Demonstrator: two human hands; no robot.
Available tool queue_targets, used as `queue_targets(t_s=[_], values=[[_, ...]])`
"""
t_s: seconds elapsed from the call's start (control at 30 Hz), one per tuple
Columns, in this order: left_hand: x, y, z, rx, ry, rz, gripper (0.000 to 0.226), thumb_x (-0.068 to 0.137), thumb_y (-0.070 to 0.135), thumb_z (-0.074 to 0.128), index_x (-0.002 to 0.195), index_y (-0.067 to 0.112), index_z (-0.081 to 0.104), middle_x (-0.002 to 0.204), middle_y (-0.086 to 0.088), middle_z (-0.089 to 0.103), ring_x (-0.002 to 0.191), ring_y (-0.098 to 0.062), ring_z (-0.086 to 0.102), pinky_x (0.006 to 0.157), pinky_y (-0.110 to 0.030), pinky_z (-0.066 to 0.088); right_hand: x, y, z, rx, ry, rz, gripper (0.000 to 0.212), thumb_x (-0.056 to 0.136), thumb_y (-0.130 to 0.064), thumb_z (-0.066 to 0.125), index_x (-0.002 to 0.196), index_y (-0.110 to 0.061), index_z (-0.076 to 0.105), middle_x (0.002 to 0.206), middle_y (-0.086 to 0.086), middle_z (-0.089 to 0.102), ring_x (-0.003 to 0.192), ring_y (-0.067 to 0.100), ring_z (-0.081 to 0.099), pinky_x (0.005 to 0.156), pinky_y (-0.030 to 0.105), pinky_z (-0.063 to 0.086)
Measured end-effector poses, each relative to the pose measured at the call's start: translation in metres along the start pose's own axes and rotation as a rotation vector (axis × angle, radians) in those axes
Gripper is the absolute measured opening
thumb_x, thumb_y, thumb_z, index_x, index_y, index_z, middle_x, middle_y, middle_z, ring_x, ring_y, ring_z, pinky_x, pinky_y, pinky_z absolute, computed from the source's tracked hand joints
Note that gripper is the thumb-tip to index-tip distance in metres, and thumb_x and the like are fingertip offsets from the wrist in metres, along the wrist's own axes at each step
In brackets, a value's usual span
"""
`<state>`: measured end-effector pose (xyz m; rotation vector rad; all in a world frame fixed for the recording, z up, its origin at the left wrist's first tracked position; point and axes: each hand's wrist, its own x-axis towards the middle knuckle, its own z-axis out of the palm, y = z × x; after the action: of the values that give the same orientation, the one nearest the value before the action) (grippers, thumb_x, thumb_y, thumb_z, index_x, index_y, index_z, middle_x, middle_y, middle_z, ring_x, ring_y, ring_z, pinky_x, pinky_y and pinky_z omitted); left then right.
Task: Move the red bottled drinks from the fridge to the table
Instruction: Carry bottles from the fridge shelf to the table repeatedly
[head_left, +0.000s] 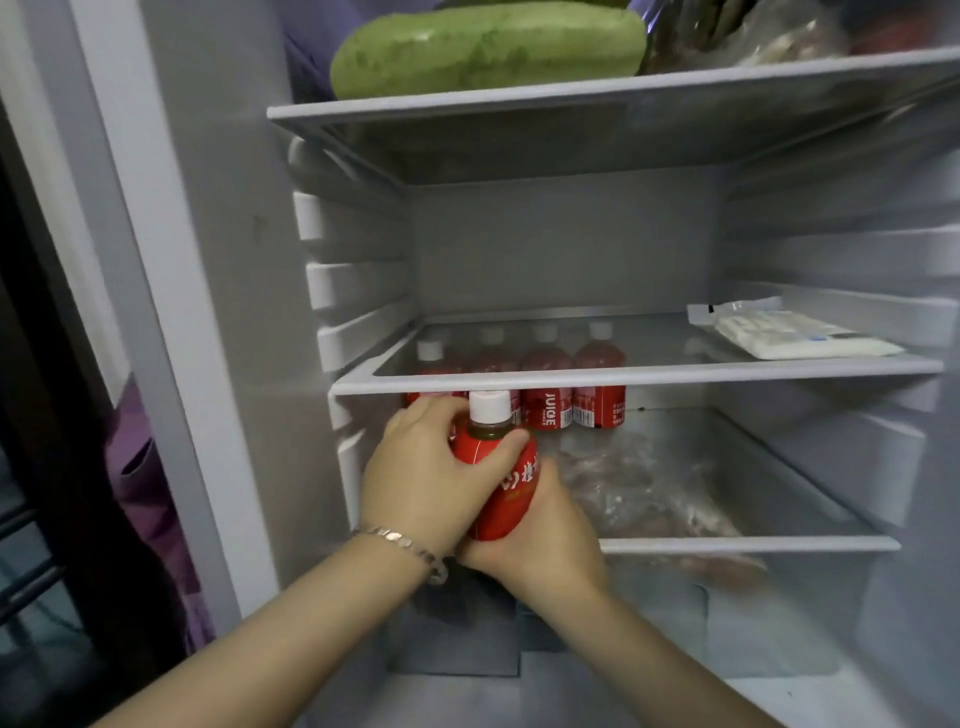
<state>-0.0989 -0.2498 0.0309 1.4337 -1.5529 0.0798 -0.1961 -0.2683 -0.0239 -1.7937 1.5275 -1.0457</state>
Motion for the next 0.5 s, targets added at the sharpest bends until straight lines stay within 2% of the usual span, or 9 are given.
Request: queue_targets(t_s=[0.07, 0.13, 0.2, 0.23, 0.27, 0.3, 0.33, 0.4, 0.5], values=[[0.006, 0.006, -0.002, 0.112, -0.003, 0.009, 0.031, 0.073, 0.053, 0.065, 0.086, 0.025, 0.061, 0.091, 0.007, 0.063, 0.090, -0.014, 0.058, 0.073, -0.027, 0.045, 0.000, 0.001, -0.001, 0.032, -0.015, -0.049, 0.092, 0.046, -0.046, 0.084, 0.123, -0.031, 0.036, 0.112, -0.009, 0.060, 0.102, 0.014, 0.061, 0.084, 0.033, 0.053], [0.007, 0.011, -0.004, 0.170, -0.014, -0.020, 0.027, 0.077, 0.049, 0.062, 0.079, 0.023, 0.056, 0.087, 0.003, 0.062, 0.084, -0.020, 0.060, 0.066, -0.026, 0.040, 0.005, 0.007, -0.012, 0.077, -0.179, -0.132, 0.083, 0.052, -0.035, 0.085, 0.121, -0.033, 0.039, 0.110, -0.013, 0.061, 0.102, 0.008, 0.061, 0.088, 0.032, 0.053], [0.005, 0.013, -0.005, 0.196, -0.020, -0.002, 0.023, 0.077, 0.042, 0.060, 0.077, 0.022, 0.050, 0.083, 0.002, 0.056, 0.078, -0.021, 0.056, 0.063, -0.026, 0.036, 0.014, 0.014, -0.033, 0.168, -0.513, -0.181, 0.072, 0.068, -0.007, 0.079, 0.123, -0.034, 0.039, 0.118, -0.014, 0.057, 0.114, 0.007, 0.056, 0.101, 0.033, 0.048], [0.004, 0.014, -0.006, 0.217, -0.031, 0.017, 0.023, 0.077, 0.041, 0.059, 0.075, 0.022, 0.046, 0.080, 0.003, 0.053, 0.074, -0.020, 0.052, 0.062, -0.026, 0.034, 0.022, 0.018, -0.043, 0.221, -0.614, -0.157, 0.070, 0.074, 0.006, 0.069, 0.126, -0.030, 0.039, 0.122, -0.010, 0.055, 0.119, 0.010, 0.053, 0.104, 0.034, 0.045], [0.004, 0.016, -0.007, 0.244, -0.043, 0.039, 0.023, 0.077, 0.041, 0.058, 0.073, 0.024, 0.044, 0.078, 0.005, 0.050, 0.071, -0.019, 0.048, 0.060, -0.026, 0.032, 0.033, 0.022, -0.051, 0.249, -0.602, -0.115, 0.067, 0.077, 0.014, 0.062, 0.128, -0.024, 0.040, 0.125, -0.006, 0.054, 0.119, 0.012, 0.053, 0.104, 0.033, 0.044], [0.006, 0.017, -0.008, 0.280, -0.056, 0.059, 0.025, 0.077, 0.042, 0.056, 0.071, 0.024, 0.041, 0.076, 0.006, 0.049, 0.068, -0.018, 0.045, 0.057, -0.026, 0.031, 0.047, 0.025, -0.056, 0.270, -0.497, -0.056, 0.063, 0.078, 0.014, 0.060, 0.128, -0.020, 0.042, 0.122, -0.005, 0.055, 0.115, 0.012, 0.054, 0.100, 0.030, 0.046], [0.008, 0.019, -0.010, 0.311, -0.068, 0.076, 0.027, 0.078, 0.043, 0.055, 0.068, 0.024, 0.039, 0.073, 0.007, 0.049, 0.064, -0.016, 0.044, 0.054, -0.026, 0.029, 0.068, 0.030, -0.058, 0.239, -0.312, 0.012, 0.058, 0.079, 0.010, 0.062, 0.127, -0.017, 0.045, 0.118, -0.005, 0.056, 0.112, 0.014, 0.056, 0.096, 0.027, 0.047], [0.011, 0.021, -0.010, 0.351, -0.090, 0.088, 0.031, 0.080, 0.044, 0.052, 0.063, 0.024, 0.035, 0.064, 0.008, 0.046, 0.055, -0.010, 0.040, 0.048, -0.022, 0.025, 0.113, 0.047, -0.055, 0.107, 0.031, 0.151, 0.055, 0.075, -0.006, 0.072, 0.125, -0.008, 0.050, 0.119, 0.004, 0.058, 0.116, 0.025, 0.056, 0.098, 0.033, 0.047], [0.012, 0.020, -0.010, 0.352, -0.109, 0.089, 0.030, 0.080, 0.045, 0.051, 0.064, 0.025, 0.036, 0.061, 0.010, 0.043, 0.056, -0.007, 0.040, 0.045, -0.019, 0.023, 0.166, 0.068, -0.053, 0.038, 0.190, 0.286, 0.089, 0.069, -0.026, 0.080, 0.139, -0.002, 0.031, 0.139, 0.018, 0.044, 0.129, 0.033, 0.045, 0.109, 0.042, 0.038]])
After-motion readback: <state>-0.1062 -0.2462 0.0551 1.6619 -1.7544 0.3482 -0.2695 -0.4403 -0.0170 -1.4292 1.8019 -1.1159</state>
